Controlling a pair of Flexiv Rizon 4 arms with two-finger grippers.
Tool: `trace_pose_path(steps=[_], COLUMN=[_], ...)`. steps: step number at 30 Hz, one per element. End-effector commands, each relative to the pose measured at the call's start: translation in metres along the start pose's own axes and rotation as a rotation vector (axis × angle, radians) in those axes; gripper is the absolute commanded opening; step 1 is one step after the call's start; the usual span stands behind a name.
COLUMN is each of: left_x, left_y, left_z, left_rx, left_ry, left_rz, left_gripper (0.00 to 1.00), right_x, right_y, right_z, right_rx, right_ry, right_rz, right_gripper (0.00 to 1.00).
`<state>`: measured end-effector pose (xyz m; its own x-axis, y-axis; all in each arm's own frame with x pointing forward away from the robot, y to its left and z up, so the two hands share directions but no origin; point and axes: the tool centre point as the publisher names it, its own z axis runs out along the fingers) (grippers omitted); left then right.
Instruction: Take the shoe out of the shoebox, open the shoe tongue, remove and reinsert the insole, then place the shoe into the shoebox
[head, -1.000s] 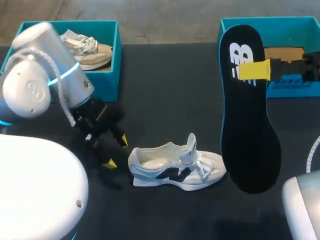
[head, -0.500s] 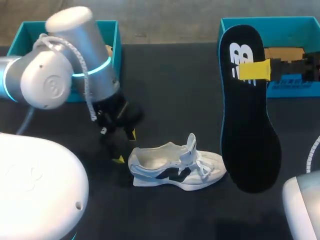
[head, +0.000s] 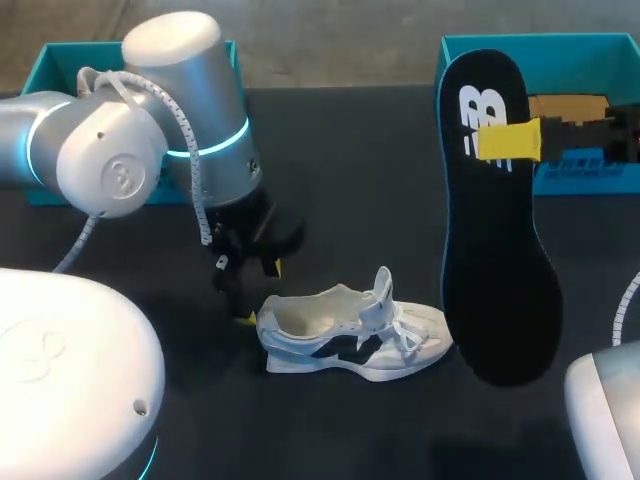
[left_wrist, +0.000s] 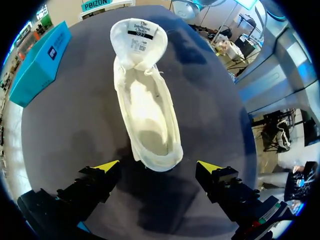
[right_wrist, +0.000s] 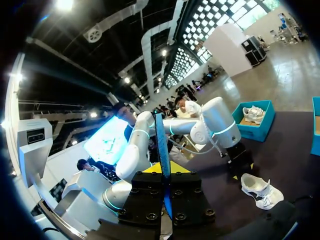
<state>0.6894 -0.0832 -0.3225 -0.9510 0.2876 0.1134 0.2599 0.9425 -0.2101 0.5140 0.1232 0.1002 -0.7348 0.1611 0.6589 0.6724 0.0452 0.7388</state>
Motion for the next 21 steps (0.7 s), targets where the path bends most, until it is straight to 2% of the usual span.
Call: trace_pose_path(steps=[1,11,21], left_x=[-0.002,-0.030,-0.054], left_y=[-0.003,-0.028,-0.050], left_z=[-0.011,-0.008,0.007], left_rx=[-0.003,0.016,0.028], left_ry=[-0.013,-0.019,-0.063], left_rz=[0.000,0.020,0.031], left_gripper=[1.00,1.00,1.00], right_x=[0.010,0.010,0.010], right_y=[-0.006,-0.006,-0.006], right_z=[0.012,0.012,0.012], right_rx=[-0.299,-0.299,-0.299], right_ry=[-0.010,-0.010,-0.010], right_rz=[0.002,0.002,0.002], right_gripper=[0.00,0.00,0.00])
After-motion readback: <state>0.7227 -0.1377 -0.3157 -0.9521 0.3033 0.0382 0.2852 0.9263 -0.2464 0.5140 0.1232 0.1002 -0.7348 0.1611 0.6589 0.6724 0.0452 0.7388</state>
